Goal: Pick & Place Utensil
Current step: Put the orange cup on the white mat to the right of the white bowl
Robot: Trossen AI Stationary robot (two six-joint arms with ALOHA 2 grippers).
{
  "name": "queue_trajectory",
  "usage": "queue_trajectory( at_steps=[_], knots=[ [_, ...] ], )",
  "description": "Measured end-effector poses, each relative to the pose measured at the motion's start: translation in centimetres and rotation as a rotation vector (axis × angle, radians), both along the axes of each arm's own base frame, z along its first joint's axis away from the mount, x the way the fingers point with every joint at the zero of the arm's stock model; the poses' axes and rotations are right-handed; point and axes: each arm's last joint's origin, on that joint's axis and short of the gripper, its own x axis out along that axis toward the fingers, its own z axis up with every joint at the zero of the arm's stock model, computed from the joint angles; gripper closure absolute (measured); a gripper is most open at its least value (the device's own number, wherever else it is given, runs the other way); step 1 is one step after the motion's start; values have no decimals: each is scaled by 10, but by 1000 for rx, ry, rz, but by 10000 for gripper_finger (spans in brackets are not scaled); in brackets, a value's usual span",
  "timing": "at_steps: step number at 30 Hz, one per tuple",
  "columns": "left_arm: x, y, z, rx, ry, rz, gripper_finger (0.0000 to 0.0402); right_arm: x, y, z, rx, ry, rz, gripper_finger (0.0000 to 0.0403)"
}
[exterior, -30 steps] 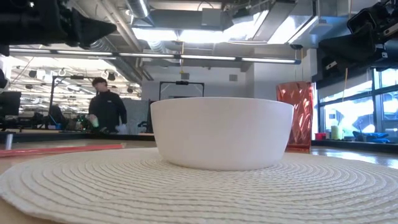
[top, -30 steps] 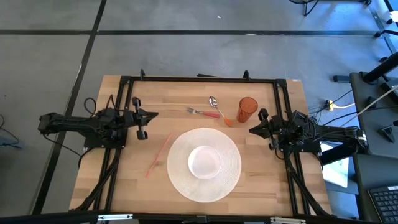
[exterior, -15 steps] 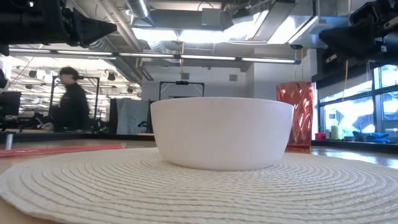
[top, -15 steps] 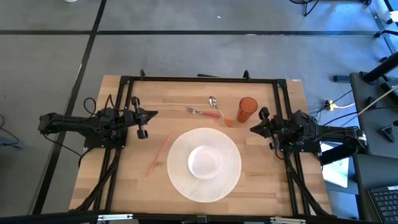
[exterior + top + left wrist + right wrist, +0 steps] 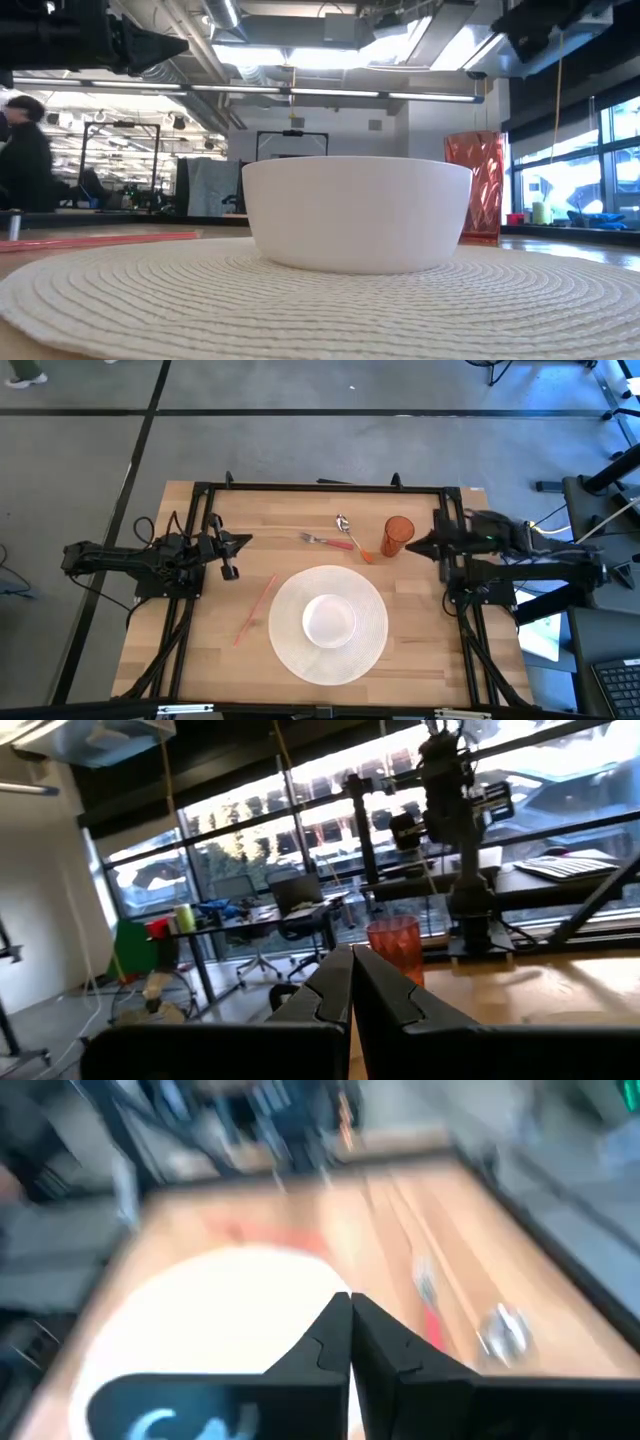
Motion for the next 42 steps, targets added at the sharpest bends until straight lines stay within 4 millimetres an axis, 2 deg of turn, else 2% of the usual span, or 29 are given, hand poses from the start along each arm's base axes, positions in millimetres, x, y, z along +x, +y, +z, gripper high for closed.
queue_trajectory(
  at_steps=[5, 11, 16, 20, 27, 42],
  knots=[
    [0, 1, 0, -19, -1, 48, 396, 28, -7, 22, -108, 272, -66, 370],
    [-1, 1, 0, -20, -5, 52, 396, 48, -12, 38, -172, 518, -102, 278],
    [-1, 1, 0, -20, -5, 52, 396, 59, -15, 39, -217, 644, -91, 188],
    [-1, 1, 0, -20, -5, 52, 396, 67, -16, 25, -220, 736, -73, 142],
    [-1, 1, 0, -21, -8, 51, 396, 77, -20, 7, -227, 841, -91, 126],
    [-1, 1, 0, -23, -9, 51, 396, 90, -48, -13, -104, 946, -177, 126]
  ],
)
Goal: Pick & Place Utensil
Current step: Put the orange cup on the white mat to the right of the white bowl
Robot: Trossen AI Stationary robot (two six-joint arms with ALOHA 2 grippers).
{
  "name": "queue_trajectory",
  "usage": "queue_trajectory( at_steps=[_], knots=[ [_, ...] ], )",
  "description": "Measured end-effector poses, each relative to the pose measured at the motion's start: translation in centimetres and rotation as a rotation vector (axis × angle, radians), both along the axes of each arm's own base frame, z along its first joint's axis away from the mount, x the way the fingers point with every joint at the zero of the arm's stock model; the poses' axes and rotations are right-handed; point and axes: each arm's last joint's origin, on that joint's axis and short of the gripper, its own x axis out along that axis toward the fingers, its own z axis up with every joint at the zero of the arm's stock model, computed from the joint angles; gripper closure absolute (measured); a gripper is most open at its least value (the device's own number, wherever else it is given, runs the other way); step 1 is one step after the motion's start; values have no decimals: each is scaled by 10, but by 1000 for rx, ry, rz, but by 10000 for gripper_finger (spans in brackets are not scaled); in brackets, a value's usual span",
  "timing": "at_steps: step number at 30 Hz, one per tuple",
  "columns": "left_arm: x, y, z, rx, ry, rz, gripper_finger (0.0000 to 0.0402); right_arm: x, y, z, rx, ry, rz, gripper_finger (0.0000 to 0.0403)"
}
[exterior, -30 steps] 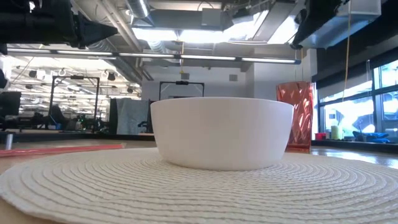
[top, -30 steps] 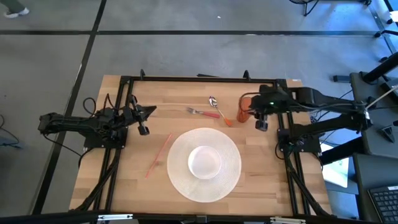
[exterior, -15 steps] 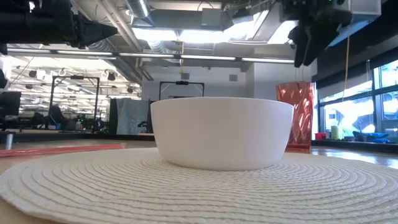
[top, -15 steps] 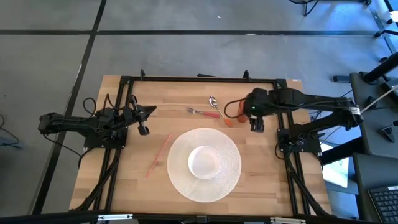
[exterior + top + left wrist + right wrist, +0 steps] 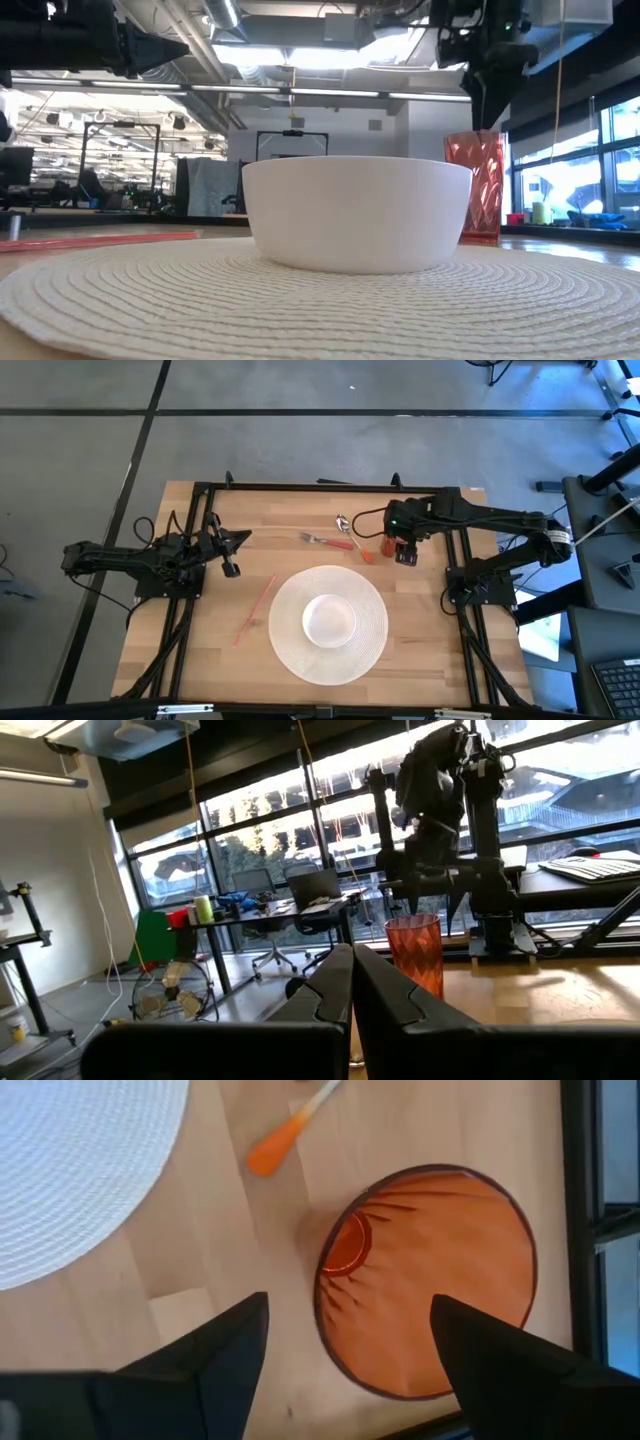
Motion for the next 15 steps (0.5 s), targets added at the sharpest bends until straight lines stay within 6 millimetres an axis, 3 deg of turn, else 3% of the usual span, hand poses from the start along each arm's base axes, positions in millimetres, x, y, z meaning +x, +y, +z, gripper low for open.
queue_trajectory(
  at_steps=[9, 15],
  knots=[
    [0, 0, 0, -21, -9, -6, 396, 7, -12, -12, 24, 51, -46, 131],
    [0, 0, 0, -21, -9, -6, 396, 12, -12, -17, 47, 73, -25, 175]
  ],
)
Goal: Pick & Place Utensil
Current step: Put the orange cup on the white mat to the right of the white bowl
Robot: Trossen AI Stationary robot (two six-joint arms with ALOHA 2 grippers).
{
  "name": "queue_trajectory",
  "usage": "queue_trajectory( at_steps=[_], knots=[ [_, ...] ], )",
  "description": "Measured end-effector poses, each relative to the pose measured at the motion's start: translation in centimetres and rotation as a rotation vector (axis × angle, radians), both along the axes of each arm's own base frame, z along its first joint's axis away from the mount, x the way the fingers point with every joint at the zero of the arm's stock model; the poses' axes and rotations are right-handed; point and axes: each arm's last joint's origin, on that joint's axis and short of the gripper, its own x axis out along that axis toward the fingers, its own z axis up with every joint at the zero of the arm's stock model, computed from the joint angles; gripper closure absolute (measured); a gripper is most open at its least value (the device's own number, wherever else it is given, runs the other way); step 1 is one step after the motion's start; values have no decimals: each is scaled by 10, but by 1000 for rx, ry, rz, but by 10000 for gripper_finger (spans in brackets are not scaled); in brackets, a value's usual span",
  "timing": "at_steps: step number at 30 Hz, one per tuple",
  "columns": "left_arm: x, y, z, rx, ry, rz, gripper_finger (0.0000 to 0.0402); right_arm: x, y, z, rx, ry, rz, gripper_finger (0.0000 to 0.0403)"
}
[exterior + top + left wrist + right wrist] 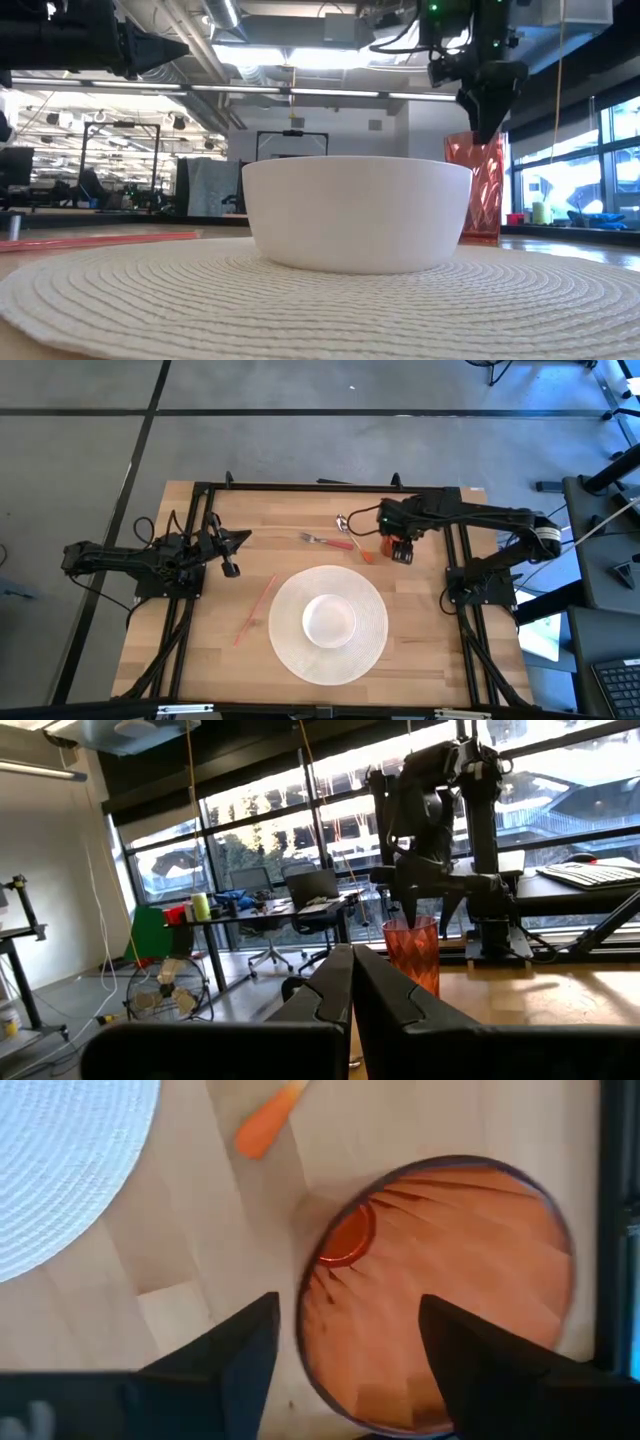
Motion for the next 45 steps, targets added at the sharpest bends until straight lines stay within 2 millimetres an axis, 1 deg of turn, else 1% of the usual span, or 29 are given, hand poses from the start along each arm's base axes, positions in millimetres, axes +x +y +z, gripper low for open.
queue_trajectory(
  at_steps=[5, 7, 11, 12, 13, 17, 21, 25, 29, 32, 36, 40, 42, 45],
  knots=[
    [0, 0, 0, 0, 0, 0, 396, 4, 0, -5, 39, 17, 31, 244],
    [0, 0, 0, 0, 0, 0, 396, 5, 0, -7, 40, 24, 37, 279],
    [0, 0, 0, 0, 0, 0, 396, 5, -1, -7, 39, 30, 53, 367],
    [0, 0, 0, 0, 0, 0, 396, 5, -1, -7, 38, 32, 64, 383],
    [0, 0, 0, 0, 0, 0, 396, 5, 0, -7, 36, 36, 68, 389],
    [0, 0, 0, 0, 0, 0, 396, 5, 3, -6, 41, 51, 73, 382],
    [0, 0, 0, 0, 0, 0, 396, 7, 19, 4, 48, 51, 89, 394],
    [0, 0, 0, 0, 0, 0, 396, 13, 44, 19, 48, 24, 142, 390],
    [0, 0, 0, 0, 0, 0, 396, 18, 79, 33, 54, -40, 221, 394],
    [0, 0, 0, -2, -1, -1, 396, 19, 104, 38, 67, -70, 262, 394],
    [0, 0, 0, -2, -1, -1, 396, 17, 133, 39, 96, -111, 301, 393],
    [0, 0, 0, -2, -1, -1, 396, 15, 157, 35, 135, -101, 323, 393],
    [0, 0, 0, -2, -1, -1, 396, 17, 168, 29, 143, -80, 345, 393],
    [0, 0, 0, -2, -1, -1, 396, 29, 184, 16, 178, -69, 396, 393]
  ],
)
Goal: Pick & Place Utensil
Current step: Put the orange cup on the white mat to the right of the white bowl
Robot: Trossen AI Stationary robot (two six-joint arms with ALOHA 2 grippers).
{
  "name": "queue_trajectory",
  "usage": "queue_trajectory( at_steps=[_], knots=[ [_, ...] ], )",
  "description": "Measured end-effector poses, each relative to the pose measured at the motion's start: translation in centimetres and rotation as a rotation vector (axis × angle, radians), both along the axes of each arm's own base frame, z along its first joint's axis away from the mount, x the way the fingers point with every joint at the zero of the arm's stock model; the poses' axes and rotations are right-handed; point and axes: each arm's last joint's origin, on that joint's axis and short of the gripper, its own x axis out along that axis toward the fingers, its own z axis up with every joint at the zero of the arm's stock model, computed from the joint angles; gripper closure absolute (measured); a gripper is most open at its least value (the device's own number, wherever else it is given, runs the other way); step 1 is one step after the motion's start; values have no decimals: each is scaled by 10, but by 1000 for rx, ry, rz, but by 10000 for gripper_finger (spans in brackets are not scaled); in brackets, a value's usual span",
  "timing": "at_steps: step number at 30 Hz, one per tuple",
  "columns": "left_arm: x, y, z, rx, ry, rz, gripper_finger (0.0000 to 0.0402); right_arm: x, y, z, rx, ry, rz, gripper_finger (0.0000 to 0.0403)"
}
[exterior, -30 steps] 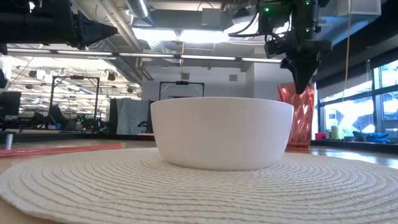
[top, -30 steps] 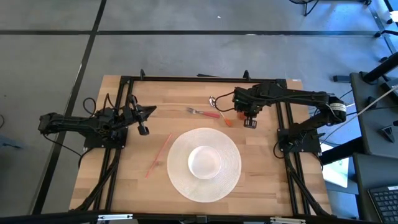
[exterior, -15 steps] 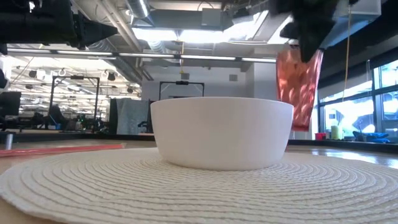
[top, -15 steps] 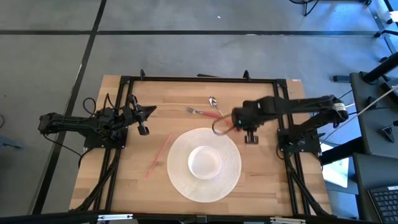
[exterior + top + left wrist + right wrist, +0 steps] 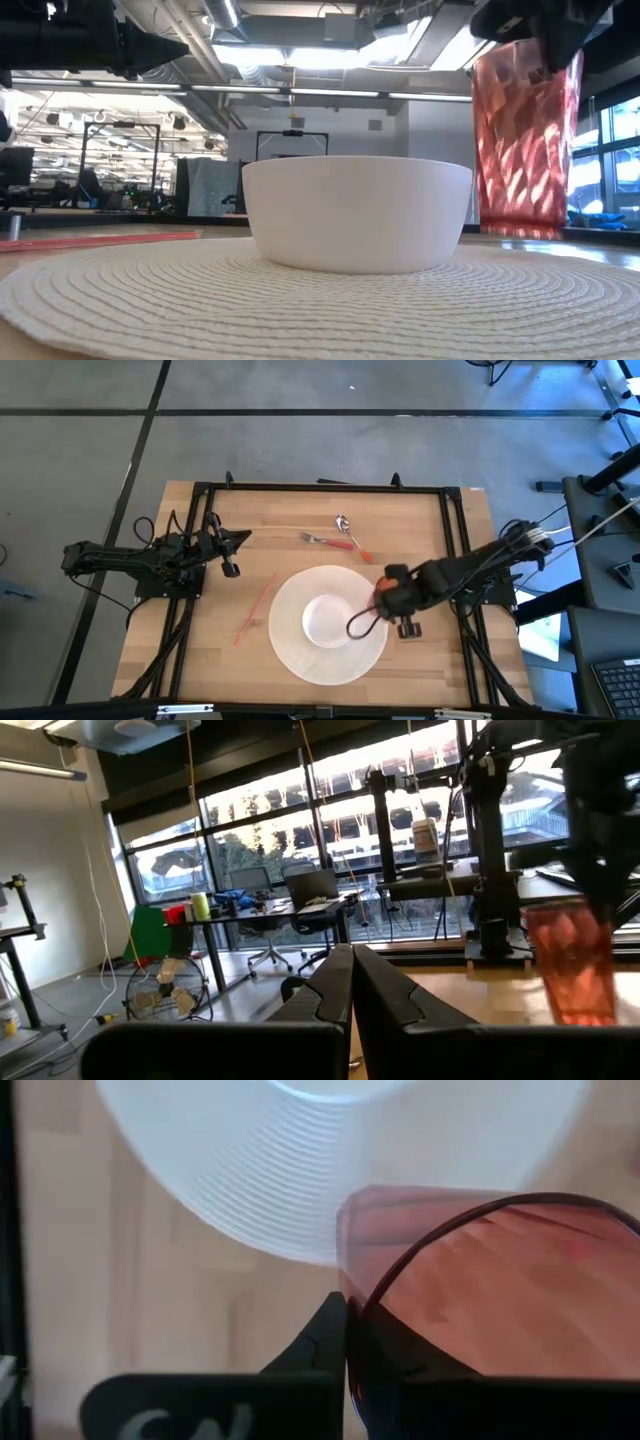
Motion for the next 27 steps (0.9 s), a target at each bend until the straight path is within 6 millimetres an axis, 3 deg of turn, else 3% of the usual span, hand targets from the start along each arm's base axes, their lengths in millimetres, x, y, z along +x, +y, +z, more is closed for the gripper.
queue_trajectory(
  at_steps=[7, 14, 22, 27],
  knots=[
    [0, 0, 0, -19, -4, -5, 396, 25, 15, -24, -24, 96, 86, 393],
    [0, 0, 0, -15, -2, -8, 396, 31, 17, -17, -24, 80, 91, 386],
    [0, 0, 0, -13, -2, -8, 396, 30, 15, -15, -70, 68, 86, 311],
    [0, 0, 0, -13, -2, -8, 396, 21, 10, 0, -82, 17, 100, 263]
  ],
)
